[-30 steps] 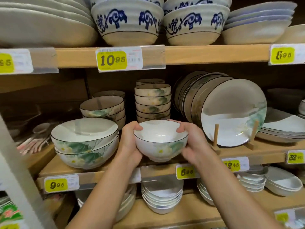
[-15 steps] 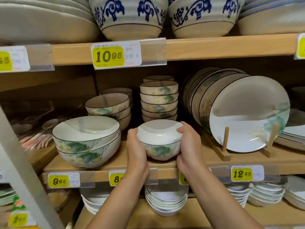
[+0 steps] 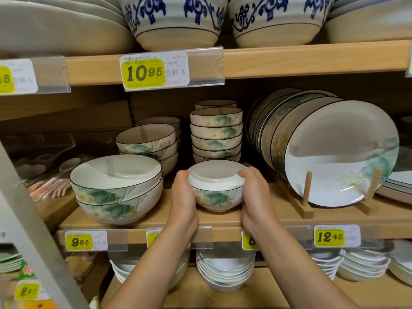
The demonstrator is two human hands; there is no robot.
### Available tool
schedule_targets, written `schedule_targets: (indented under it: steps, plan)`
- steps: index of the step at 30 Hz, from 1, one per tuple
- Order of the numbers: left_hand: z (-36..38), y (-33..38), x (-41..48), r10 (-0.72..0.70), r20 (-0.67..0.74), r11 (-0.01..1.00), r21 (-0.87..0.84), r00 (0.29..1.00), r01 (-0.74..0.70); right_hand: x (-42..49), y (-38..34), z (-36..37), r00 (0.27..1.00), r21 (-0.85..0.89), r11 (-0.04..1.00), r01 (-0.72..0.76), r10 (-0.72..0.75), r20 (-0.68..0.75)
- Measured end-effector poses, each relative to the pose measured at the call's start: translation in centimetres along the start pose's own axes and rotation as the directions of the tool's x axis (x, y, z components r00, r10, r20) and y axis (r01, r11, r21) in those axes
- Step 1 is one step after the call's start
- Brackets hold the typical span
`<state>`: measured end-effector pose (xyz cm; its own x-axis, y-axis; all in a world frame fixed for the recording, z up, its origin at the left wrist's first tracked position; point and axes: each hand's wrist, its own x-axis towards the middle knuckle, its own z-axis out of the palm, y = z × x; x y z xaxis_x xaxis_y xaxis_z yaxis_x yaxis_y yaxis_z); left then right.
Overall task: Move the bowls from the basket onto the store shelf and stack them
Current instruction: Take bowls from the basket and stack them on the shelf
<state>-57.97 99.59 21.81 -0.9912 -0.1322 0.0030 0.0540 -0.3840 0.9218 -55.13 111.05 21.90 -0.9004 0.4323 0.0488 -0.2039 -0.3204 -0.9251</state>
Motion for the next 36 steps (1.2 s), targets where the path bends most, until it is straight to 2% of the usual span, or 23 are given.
schedule_targets:
  steps: [8, 10, 12, 15, 18, 22, 26, 28, 30, 33, 36]
  plan:
    - [-0.6, 0.7, 0.2, 0.04, 0.022, 0.983, 0.176, 0.999, -0.043, 0.7, -0.3, -0.6, 0.996, -0.097, 0.995, -0.004, 0.013, 0.092]
    - [-1.0, 0.9, -0.5, 0.076, 0.011, 0.97, 0.231, 0.997, -0.076, 0.2, -0.5, -1.0, 0.995, -0.145, 0.987, 0.072, -0.06, 0.083]
    - [-1.7, 0.9, -2.0, 0.188, 0.0, 0.948, 0.262, 0.982, -0.182, -1.0, -0.9, -1.5, 0.974, -0.237, 0.945, 0.224, -0.209, 0.087]
    - [-3.1, 0.9, -5.3, 0.368, 0.039, 0.866, 0.349, 0.929, -0.358, -3.4, -1.1, -2.2, 0.901, -0.23, 0.871, 0.434, -0.412, 0.138]
    - [-4.9, 1.3, -8.9, 0.498, -0.004, 0.813, 0.35, 0.867, -0.465, -5.4, -1.3, -2.5, 0.807, -0.137, 0.797, 0.588, -0.569, 0.158]
    - [-8.2, 1.9, -13.5, 0.594, -0.143, 0.795, 0.253, 0.791, -0.551, -8.5, -0.8, -1.7, 0.694, -0.011, 0.718, 0.696, -0.669, 0.265]
    - [-13.4, 1.8, -16.5, 0.578, -0.376, 0.815, 0.244, 0.724, -0.525, -11.9, 1.9, 1.1, 0.616, 0.042, 0.674, 0.737, -0.696, 0.369]
    - [-16.9, 1.6, -17.8, 0.56, -0.469, 0.827, 0.276, 0.683, -0.49, -13.8, 4.0, 2.8, 0.598, 0.084, 0.705, 0.704, -0.652, 0.466]
    - [-20.7, 1.6, -19.1, 0.549, -0.525, 0.835, 0.302, 0.651, -0.46, -15.7, 6.2, 4.7, 0.616, 0.073, 0.777, 0.625, -0.548, 0.565]
    - [-27.1, 1.6, -20.7, 0.488, -0.604, 0.873, 0.315, 0.631, -0.373, -19.0, 10.4, 7.9, 0.619, -0.04, 0.863, 0.504, -0.328, 0.713]
    - [-34.0, 1.4, -21.9, 0.359, -0.688, 0.933, 0.287, 0.631, -0.218, -22.0, 15.1, 11.1, 0.596, -0.226, 0.876, 0.425, -0.083, 0.799]
